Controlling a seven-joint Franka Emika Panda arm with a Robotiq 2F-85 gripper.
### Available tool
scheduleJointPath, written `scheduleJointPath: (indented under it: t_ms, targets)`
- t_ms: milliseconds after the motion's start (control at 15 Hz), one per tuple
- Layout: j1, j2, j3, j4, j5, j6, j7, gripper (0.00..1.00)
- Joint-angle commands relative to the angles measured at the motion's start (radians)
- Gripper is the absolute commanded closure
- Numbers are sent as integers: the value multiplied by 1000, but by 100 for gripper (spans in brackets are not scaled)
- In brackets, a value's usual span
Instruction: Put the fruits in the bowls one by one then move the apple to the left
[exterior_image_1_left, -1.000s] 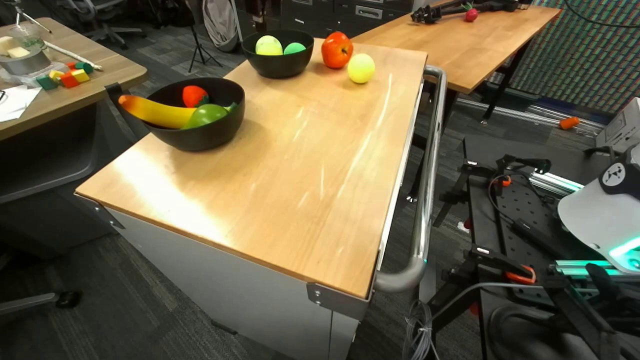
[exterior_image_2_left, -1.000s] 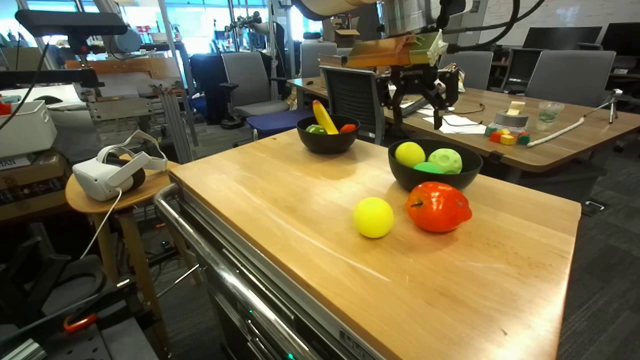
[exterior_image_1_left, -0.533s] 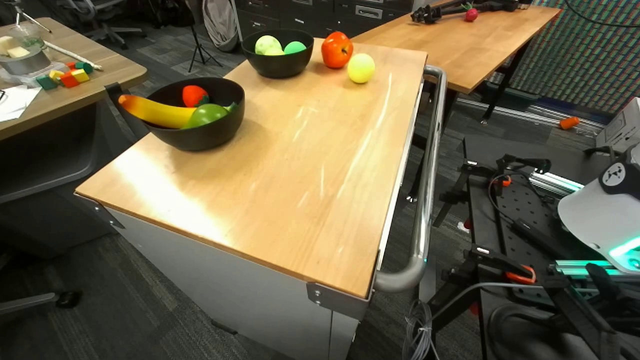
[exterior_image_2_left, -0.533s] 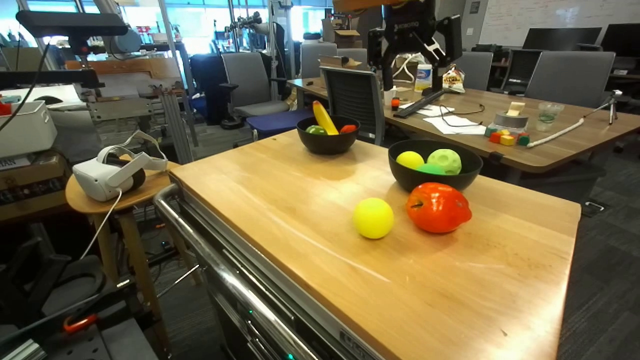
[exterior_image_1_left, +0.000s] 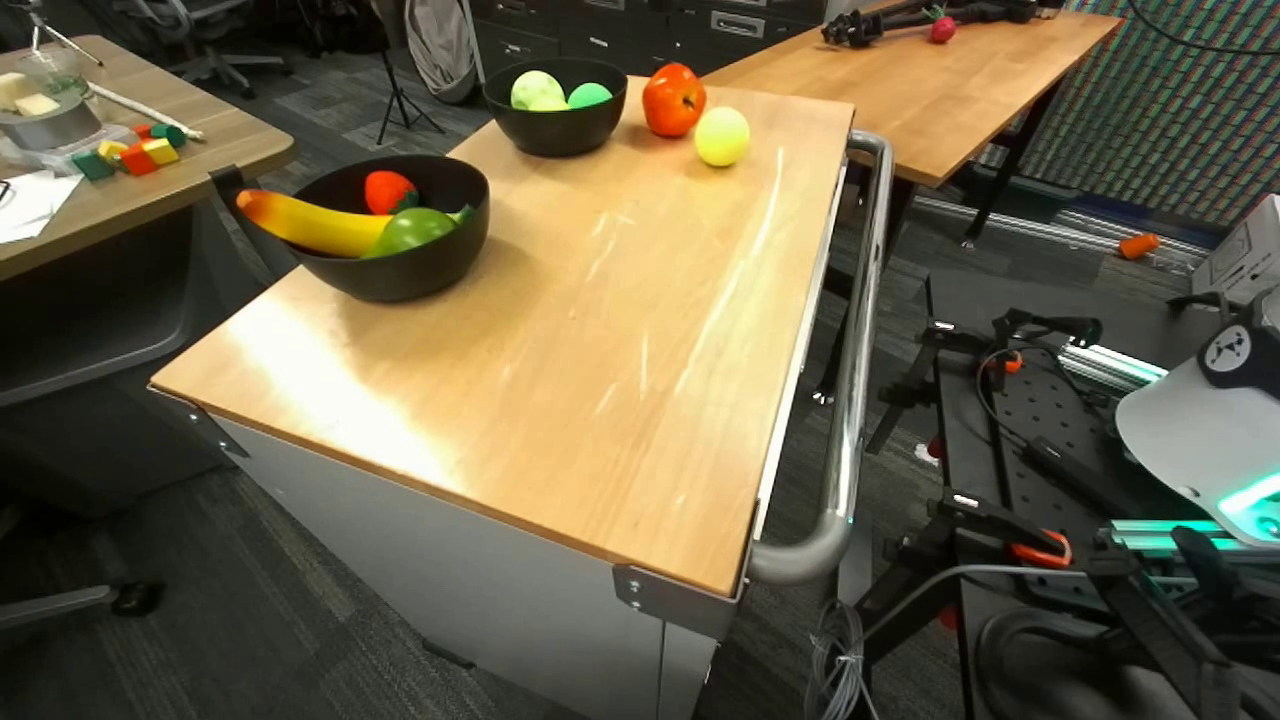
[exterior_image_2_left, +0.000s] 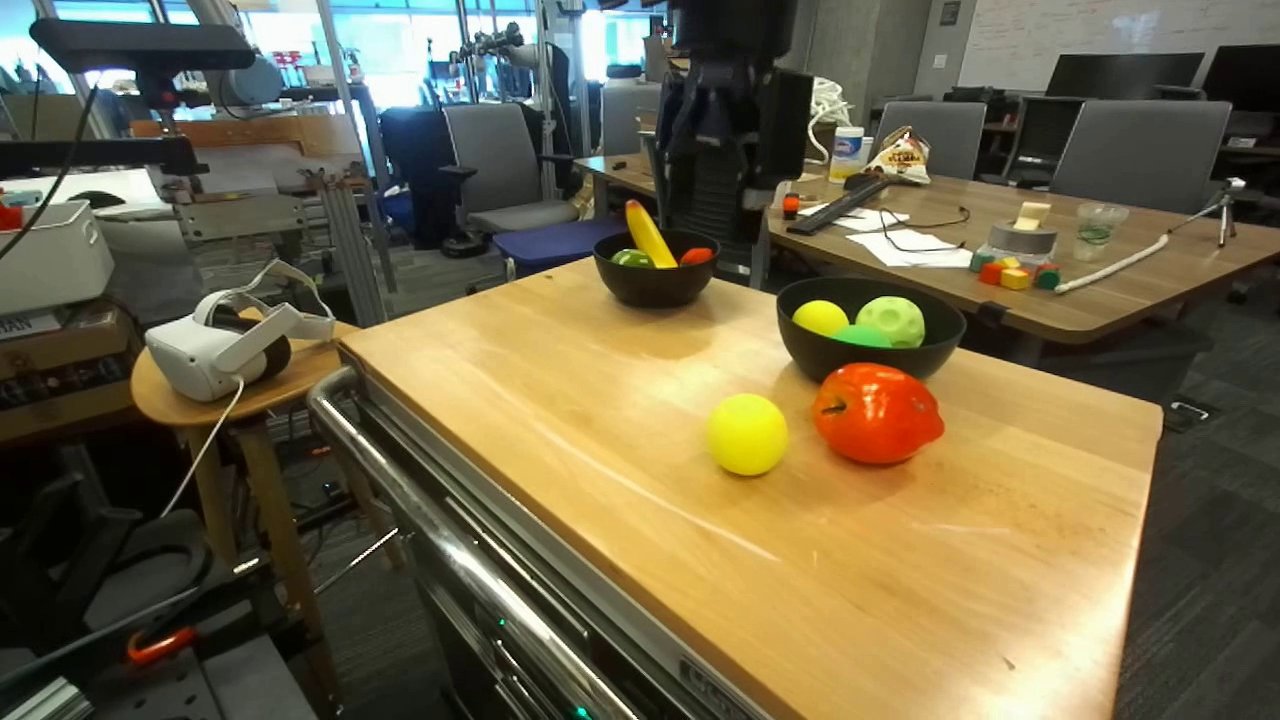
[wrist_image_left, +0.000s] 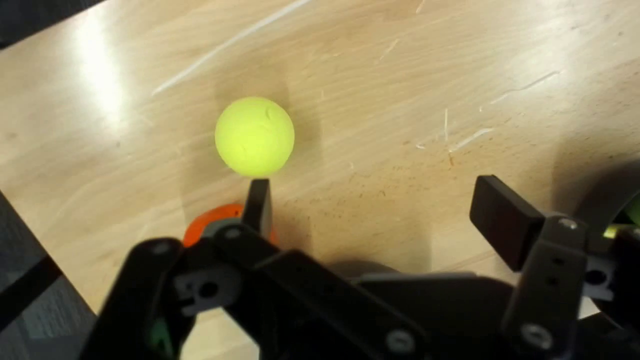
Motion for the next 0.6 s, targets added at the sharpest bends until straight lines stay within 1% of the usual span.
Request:
scheduleJointPath:
  t_ms: [0, 67, 200, 400, 533]
  targets:
    - [3, -54, -5, -107, 43, 99, 113, 0]
    - [1, -18, -7, -56, 7, 42, 71, 0]
    - [2, -21, -7, -81, 20, 73, 92, 0]
    - [1, -1, -8, -72, 12, 81, 123, 0]
    - [-9, 2, -21, -91, 1, 76, 146, 0]
